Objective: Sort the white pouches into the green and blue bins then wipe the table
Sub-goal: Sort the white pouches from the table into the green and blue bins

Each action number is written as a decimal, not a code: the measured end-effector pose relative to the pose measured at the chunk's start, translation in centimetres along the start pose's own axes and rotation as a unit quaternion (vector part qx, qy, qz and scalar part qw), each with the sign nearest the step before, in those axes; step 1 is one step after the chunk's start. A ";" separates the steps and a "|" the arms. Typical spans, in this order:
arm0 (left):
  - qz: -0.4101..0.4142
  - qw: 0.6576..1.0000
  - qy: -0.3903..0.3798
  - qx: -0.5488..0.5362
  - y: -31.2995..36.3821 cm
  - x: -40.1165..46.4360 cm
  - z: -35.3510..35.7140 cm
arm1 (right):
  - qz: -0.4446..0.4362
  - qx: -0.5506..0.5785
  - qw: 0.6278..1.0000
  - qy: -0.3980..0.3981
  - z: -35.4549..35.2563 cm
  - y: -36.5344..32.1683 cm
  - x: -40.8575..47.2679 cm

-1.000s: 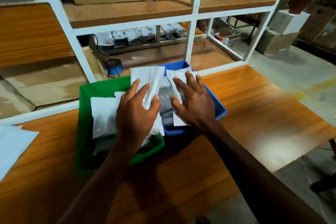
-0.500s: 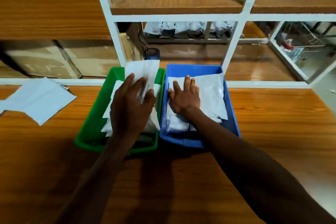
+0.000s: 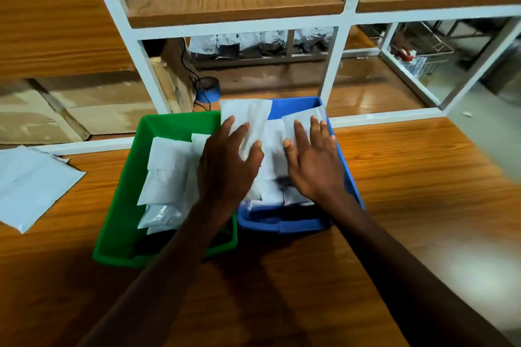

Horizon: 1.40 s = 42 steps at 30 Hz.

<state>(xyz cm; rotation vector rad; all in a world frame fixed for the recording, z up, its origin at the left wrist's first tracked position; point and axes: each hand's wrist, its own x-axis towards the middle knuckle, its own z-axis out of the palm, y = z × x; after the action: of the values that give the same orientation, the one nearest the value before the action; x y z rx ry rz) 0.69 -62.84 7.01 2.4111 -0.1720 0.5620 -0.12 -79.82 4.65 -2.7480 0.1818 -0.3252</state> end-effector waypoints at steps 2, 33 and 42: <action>0.024 0.999 -0.021 -0.021 1.7 0.5 2.2 | 0.044 -0.022 0.999 0.008 -1.6 2.5 -3.0; 0.009 0.960 -0.243 0.136 9.2 3.5 13.6 | 0.073 0.166 0.981 0.066 -1.1 8.0 -7.1; 0.061 0.997 0.036 0.011 5.8 -9.5 -0.8 | -0.078 0.268 0.918 0.282 -2.6 2.7 -12.6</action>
<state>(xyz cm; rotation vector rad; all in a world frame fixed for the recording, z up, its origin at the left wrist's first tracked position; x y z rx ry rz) -9.62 -67.01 6.73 2.4097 -0.2845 0.7072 -13.12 -81.08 3.53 -2.0665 0.0095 -1.0404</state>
